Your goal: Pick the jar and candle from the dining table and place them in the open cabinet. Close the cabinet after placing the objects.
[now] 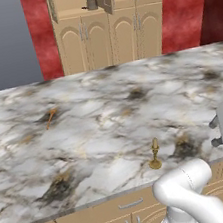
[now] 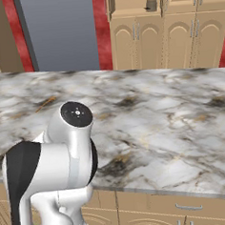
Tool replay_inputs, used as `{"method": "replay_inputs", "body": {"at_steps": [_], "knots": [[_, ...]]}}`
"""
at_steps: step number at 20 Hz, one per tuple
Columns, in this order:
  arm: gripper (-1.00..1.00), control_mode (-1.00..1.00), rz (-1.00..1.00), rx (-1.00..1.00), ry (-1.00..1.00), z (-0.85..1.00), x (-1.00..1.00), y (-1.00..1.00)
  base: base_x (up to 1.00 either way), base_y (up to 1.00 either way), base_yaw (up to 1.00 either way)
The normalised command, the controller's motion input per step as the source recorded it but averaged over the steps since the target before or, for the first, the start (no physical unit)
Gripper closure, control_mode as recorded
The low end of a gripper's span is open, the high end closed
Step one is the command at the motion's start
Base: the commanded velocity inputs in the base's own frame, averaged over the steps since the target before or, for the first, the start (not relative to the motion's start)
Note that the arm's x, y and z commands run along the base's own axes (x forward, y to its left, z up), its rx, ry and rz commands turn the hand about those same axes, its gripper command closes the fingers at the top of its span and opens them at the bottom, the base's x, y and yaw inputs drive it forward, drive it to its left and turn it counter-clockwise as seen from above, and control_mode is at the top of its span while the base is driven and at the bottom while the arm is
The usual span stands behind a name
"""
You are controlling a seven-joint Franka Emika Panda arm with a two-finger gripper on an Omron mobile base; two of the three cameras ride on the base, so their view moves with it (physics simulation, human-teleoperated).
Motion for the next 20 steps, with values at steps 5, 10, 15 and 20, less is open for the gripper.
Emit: {"method": "replay_inputs", "body": {"at_steps": [5, 10, 15, 20], "knots": [[-1.00, -1.00, 0.02, 0.00, -0.08, -0.32, 0.10, -0.06, 0.00, 0.00, 0.00], [-1.00, -1.00, 0.07, 0.00, -0.21, -0.57, 0.21, -0.07, 0.00, 0.00, 0.00], [-1.00, -1.00, 0.09, 0.00, -0.28, -0.59, 0.11, -0.03, 0.00, 0.00, 0.00], [-1.00, -1.00, 0.12, 0.01, -0.33, -0.54, 0.01, -0.21, 0.00, 0.00, 0.00]]}}
